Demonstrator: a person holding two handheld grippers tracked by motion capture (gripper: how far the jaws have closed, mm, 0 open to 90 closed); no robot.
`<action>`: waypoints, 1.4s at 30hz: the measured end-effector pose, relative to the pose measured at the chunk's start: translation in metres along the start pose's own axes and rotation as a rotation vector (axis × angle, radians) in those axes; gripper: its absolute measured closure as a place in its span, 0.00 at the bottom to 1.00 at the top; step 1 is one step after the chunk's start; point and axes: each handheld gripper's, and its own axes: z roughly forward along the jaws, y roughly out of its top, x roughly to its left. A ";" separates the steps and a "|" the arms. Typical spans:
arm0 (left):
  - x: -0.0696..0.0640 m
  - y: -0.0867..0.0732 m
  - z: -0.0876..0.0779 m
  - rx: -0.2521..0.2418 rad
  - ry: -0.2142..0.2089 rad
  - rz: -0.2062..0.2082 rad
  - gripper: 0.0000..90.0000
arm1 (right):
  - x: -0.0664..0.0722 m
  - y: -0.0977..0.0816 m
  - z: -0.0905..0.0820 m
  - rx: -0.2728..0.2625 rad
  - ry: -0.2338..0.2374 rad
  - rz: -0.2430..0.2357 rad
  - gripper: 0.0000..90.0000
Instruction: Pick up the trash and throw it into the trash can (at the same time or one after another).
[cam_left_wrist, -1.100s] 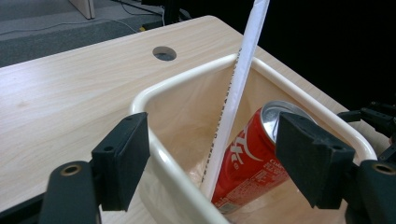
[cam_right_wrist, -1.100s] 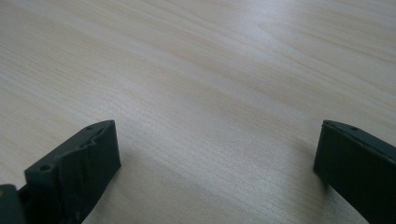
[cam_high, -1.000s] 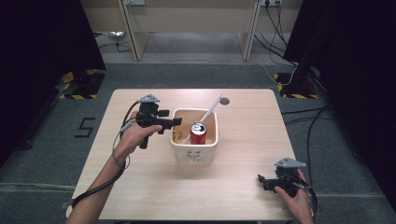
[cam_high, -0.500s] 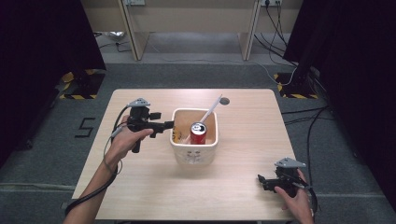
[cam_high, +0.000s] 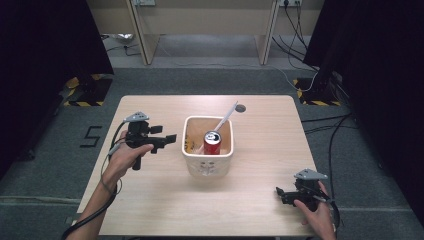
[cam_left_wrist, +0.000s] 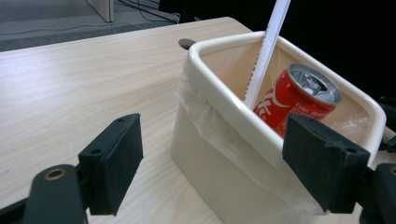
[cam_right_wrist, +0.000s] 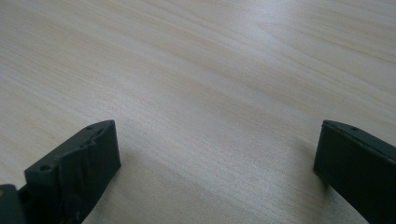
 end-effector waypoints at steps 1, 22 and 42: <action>0.001 -0.002 0.000 0.000 0.002 0.001 0.22 | 0.000 0.000 0.000 0.000 0.000 0.000 0.00; -0.001 -0.043 0.011 0.015 0.048 0.044 0.22 | 0.000 0.000 0.000 0.000 0.000 0.001 0.00; -0.004 -0.081 0.022 0.047 0.071 0.090 0.22 | 0.000 0.000 0.000 0.001 0.000 0.001 0.00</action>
